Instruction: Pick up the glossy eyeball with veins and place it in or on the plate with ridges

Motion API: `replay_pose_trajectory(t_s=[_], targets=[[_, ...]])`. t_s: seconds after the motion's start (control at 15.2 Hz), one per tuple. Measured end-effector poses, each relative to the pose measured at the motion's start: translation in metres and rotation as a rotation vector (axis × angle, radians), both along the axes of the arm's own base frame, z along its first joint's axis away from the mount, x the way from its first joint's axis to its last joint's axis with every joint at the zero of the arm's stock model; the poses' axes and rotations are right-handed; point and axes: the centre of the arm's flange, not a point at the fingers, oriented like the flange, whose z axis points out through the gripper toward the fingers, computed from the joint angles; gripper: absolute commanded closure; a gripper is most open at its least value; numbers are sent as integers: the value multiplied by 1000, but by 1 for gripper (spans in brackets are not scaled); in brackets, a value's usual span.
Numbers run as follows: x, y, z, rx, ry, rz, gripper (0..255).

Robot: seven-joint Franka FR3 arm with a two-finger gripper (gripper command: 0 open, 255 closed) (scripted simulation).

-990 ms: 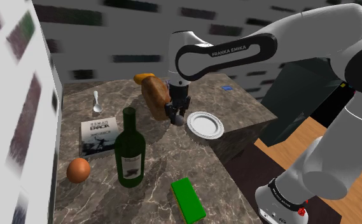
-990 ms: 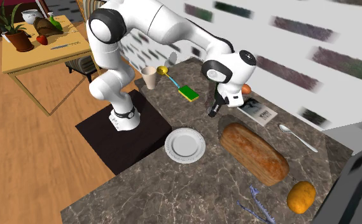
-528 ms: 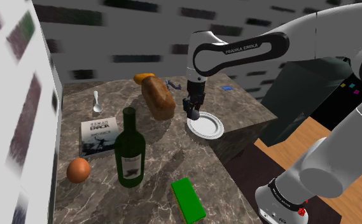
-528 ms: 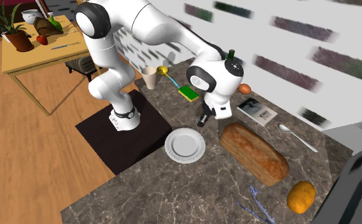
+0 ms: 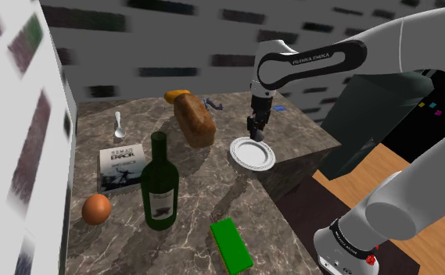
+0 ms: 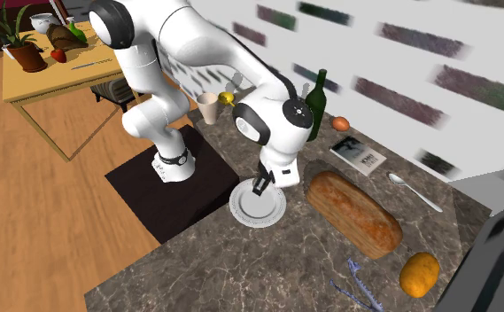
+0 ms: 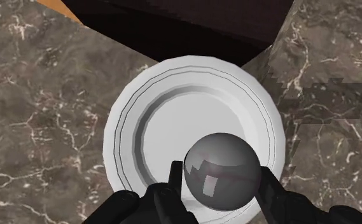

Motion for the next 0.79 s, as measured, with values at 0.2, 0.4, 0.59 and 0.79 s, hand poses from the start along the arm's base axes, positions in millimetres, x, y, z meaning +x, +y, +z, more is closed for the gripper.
replay_pose_trajectory(t_s=[0.2, 0.4, 0.59, 0.79], targets=[[-1, -4, -13, 0, 0, 1, 255], [-1, -6, -29, 0, 1, 1, 255], [-2, -5, -45, 0, 1, 1, 255], [-1, -4, -60, 0, 1, 1, 255]])
